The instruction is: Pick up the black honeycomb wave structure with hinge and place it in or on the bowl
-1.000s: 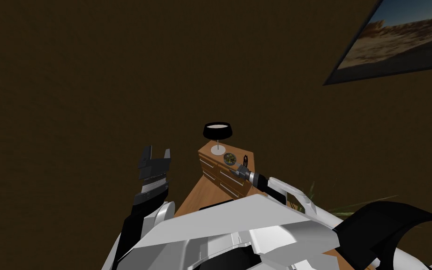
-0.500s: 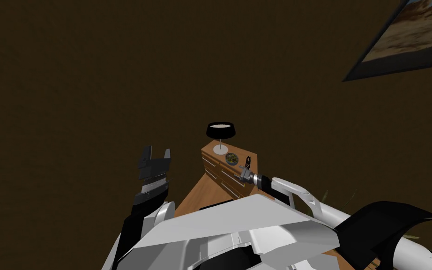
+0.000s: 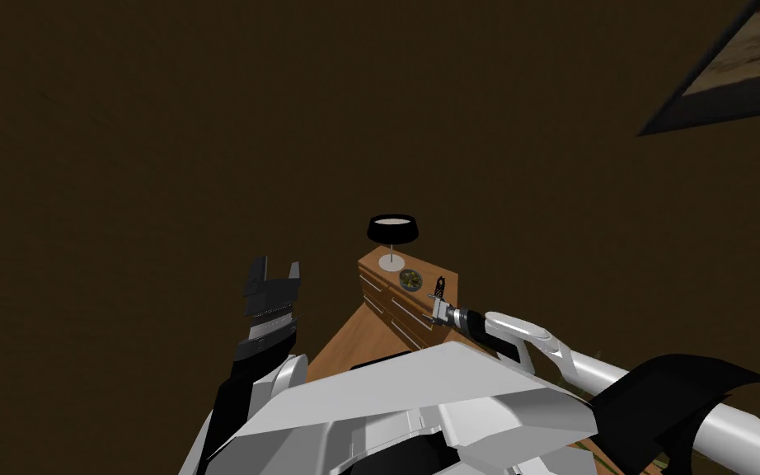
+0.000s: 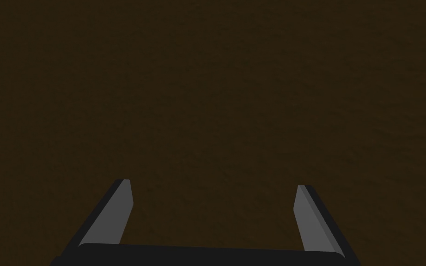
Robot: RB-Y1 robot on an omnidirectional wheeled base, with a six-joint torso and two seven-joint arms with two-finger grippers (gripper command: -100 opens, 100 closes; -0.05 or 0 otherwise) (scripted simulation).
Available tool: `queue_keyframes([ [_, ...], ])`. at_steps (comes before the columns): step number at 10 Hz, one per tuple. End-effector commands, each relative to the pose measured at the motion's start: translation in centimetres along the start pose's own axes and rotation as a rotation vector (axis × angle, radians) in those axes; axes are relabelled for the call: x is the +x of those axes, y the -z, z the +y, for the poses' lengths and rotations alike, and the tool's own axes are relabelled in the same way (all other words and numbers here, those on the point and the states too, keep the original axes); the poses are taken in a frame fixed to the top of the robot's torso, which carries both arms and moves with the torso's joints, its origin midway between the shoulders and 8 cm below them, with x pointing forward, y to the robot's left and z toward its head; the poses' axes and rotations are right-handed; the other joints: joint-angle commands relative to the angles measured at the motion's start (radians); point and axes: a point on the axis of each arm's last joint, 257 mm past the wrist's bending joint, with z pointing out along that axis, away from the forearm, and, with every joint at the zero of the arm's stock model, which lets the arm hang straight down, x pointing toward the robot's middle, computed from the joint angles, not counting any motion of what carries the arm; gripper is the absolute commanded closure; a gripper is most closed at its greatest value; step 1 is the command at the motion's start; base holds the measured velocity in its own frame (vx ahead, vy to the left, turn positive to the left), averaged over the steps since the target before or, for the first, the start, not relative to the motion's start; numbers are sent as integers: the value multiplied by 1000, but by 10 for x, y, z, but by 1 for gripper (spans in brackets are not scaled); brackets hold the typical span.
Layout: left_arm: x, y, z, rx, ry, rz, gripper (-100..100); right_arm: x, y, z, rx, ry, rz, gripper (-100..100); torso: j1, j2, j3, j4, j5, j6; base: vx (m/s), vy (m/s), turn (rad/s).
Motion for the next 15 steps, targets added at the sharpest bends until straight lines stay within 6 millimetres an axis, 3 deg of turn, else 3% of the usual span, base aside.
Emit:
queue_keyframes([
  [1, 0, 0, 0, 0, 0, 0, 0, 23, 9, -9, 0, 108, 69, -100, 0, 0, 0, 0, 0, 0, -14, -23, 150],
  [2, 0, 0, 0, 0, 0, 0, 0, 24, 9, -10, 0, 124, 71, -100, 0, 0, 0, 0, 0, -1, -15, -21, 77],
  [3, 0, 0, 0, 0, 0, 0, 0, 45, 18, -19, -3, 207, 129, -100, 0, 0, 0, 0, 0, 0, -18, -20, 174],
  [4, 0, 0, 0, 0, 0, 0, 0, 45, 18, -19, -4, 222, 129, -100, 0, 0, 0, 0, 0, -1, -14, -23, 85],
  [5, 0, 0, 0, 0, 0, 0, 0, 65, 28, -28, -9, 304, 185, -100, 0, 0, 0, 0, 0, 0, -12, -18, 143],
  [6, 0, 0, 0, 0, 0, 0, 0, 65, 28, -28, -10, 317, 185, -100, 0, -1, 0, 0, 0, 0, -6, -17, 88],
  [7, 0, 0, 0, 0, 0, 0, 0, 83, 38, -38, -17, 396, 238, -100, 1, -1, -1, 0, 0, 0, -7, -15, 121],
  [8, 0, 0, 0, 0, 0, 0, 0, 83, 38, -38, -18, 409, 238, -100, 1, -1, -1, 0, 0, 0, -6, -17, 79],
  [9, 0, 0, 0, 0, 0, 0, 0, 99, 49, -48, -27, 487, 287, -100, 1, -1, -1, 0, 0, 0, -4, -14, 138],
  [10, 0, 0, 0, 0, 0, 0, 0, 99, 49, -48, -29, 498, 287, -100, 1, -1, -1, 0, 0, 0, -2, -13, 77],
  [11, 0, 0, 0, 0, 0, 0, 0, 115, 60, -58, -40, 573, 334, -100, 1, -1, -1, 0, 0, 0, 2, -11, 132],
  [12, 0, 0, 0, 0, 0, 0, 0, 115, 60, -58, -41, 581, 334, -100, 1, -1, -1, 0, 0, 0, 3, -11, 63],
  [15, 0, 0, 0, 0, 0, 0, 0, 141, 82, -76, -70, 730, 417, -100, 1, -2, -1, 0, 0, 0, 8, -7, 100],
])
